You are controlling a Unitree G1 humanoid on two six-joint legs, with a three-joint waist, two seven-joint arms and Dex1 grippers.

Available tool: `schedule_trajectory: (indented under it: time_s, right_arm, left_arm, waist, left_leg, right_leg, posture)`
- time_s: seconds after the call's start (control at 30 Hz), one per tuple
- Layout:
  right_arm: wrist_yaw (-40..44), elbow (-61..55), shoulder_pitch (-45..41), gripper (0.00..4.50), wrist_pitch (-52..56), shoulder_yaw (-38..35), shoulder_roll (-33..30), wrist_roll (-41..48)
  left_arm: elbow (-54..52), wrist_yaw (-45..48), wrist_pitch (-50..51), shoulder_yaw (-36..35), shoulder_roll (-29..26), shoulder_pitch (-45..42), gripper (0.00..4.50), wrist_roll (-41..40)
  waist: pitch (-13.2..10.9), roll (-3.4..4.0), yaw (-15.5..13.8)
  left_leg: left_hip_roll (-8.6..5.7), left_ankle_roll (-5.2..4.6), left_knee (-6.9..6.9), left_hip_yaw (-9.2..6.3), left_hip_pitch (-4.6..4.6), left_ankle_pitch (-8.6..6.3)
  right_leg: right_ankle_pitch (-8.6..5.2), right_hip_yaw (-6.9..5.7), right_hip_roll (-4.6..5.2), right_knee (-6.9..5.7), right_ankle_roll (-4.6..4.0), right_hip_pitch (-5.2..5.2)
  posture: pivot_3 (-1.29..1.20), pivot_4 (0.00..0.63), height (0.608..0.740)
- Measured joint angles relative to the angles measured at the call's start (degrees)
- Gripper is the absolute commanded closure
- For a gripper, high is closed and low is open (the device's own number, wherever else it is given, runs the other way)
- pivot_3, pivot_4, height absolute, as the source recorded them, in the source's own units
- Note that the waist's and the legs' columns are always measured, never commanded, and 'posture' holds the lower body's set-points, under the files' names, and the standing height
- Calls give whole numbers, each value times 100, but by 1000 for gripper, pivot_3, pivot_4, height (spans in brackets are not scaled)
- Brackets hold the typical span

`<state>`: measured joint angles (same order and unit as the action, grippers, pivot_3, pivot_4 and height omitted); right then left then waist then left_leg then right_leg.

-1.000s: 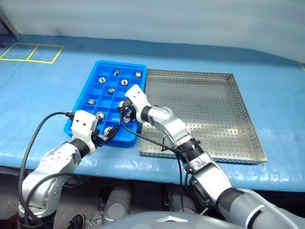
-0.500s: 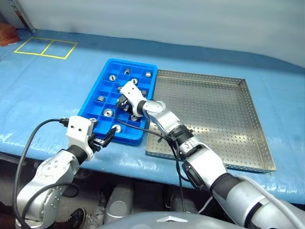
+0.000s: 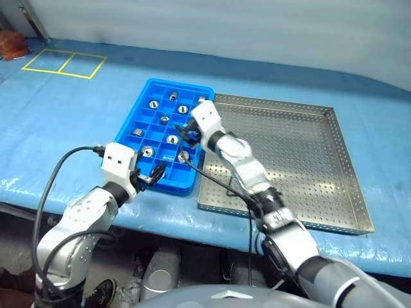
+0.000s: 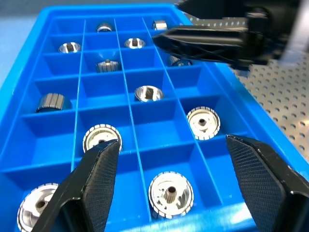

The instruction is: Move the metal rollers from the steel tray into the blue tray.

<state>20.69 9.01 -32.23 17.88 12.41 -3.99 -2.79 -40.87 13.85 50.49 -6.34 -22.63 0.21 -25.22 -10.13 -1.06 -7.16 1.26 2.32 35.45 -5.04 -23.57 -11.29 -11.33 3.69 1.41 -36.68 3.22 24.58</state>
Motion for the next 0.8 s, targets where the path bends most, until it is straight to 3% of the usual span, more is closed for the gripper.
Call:
schedule_trajectory:
  time_s: [0.23,0.3,0.53,0.8]
  right_arm:
    - [156,-2081,1561,471,1133,-905,-1557,-4]
    - [264,-2352,1738,98,1215,-1029,-1881,-6]
    - [617,-2598,2113,34,1271,-1446,-2242,443]
    - [587,-2596,2209,34,1269,-1521,-2306,570]
  left_arm:
    - [770,157,-567,405,7,-649,640,281]
    - [964,310,-732,557,-1,-755,640,305]
    - [1484,905,-1259,924,-280,-1013,640,627]
    - [1602,984,-1388,921,-231,-1018,640,670]
  waist:
    - [0,1,197]
    - [0,1,346]
    - [0,1,719]
    - [-1,1,789]
  left_leg:
    - [1,0,14,9,0,0]
    - [3,0,13,12,1,-1]
    - [4,-4,18,13,1,-2]
    - [3,-5,33,13,0,-2]
  right_leg:
    - [0,5,0,-8,2,1]
    - [0,8,0,-7,3,2]
    - [3,11,-2,-10,8,-1]
    - [8,15,-2,-13,16,-4]
  posture:
    - [141,150,740]
    - [114,150,740]
    - [82,150,740]
    - [93,150,740]
